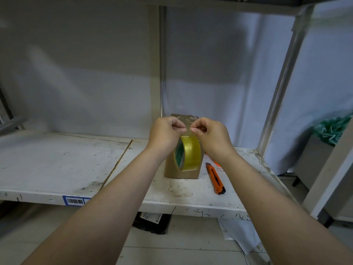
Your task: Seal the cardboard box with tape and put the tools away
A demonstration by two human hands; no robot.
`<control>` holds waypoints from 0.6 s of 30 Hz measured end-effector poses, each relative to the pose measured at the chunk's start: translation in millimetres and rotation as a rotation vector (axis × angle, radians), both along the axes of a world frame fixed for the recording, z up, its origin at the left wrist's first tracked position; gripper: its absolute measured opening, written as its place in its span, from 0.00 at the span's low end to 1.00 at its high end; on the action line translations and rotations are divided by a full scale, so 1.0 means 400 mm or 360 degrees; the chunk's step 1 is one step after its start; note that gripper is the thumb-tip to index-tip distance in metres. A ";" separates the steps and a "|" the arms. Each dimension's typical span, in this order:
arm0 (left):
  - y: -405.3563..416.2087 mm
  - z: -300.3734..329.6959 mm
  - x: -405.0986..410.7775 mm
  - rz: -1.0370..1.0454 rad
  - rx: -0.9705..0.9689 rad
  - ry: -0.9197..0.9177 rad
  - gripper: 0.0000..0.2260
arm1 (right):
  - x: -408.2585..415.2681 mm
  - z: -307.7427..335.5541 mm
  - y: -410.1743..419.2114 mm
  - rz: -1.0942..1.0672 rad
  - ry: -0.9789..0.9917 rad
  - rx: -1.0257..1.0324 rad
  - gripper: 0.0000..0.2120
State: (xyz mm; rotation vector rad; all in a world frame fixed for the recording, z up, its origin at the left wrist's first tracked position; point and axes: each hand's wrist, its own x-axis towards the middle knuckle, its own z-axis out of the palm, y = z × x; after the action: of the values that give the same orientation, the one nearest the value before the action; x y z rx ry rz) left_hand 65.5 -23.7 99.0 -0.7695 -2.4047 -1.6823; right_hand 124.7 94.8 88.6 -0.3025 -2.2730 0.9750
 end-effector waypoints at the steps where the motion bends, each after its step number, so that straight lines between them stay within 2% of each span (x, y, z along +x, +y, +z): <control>1: 0.002 -0.001 -0.001 0.0010 -0.0039 0.0042 0.03 | -0.002 -0.002 0.000 -0.0009 -0.0016 0.0037 0.05; 12: 0.025 -0.020 -0.005 0.0083 -0.0398 0.0328 0.05 | -0.012 -0.015 0.003 -0.0149 -0.0189 0.0313 0.06; 18: 0.033 -0.022 -0.012 0.0043 -0.0390 0.0348 0.05 | -0.004 -0.013 0.018 -0.0043 -0.0191 0.0310 0.05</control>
State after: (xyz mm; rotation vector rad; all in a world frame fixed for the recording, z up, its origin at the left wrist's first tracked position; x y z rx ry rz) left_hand 60.5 -10.5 90.2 -0.8966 -2.4776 -1.2340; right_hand 123.0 101.9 83.4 -0.3137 -2.4446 0.7322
